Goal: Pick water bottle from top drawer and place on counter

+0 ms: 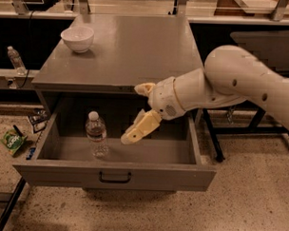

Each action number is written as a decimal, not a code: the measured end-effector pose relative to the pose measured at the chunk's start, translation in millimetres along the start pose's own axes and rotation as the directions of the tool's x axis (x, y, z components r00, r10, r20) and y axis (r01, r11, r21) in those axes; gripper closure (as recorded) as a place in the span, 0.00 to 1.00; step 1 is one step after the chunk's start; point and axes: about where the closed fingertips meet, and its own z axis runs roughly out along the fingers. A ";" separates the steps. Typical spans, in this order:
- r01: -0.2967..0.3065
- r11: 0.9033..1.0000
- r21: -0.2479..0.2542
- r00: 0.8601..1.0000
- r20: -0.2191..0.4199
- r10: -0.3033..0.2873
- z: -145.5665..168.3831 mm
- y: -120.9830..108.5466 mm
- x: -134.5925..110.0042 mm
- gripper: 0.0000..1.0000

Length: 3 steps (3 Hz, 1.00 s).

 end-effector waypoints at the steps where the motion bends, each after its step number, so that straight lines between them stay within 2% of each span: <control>1: -0.027 1.000 0.007 0.992 0.123 0.026 43.4 -13.3 13.4 0.00; 2: -0.042 0.999 0.016 0.978 0.203 0.038 80.7 -26.6 24.1 0.00; 3: -0.015 1.000 0.010 0.974 0.225 0.013 111.3 -35.8 31.2 0.00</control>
Offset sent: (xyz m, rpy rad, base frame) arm 0.0627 0.0733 -0.0983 0.3087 -0.0140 -0.0559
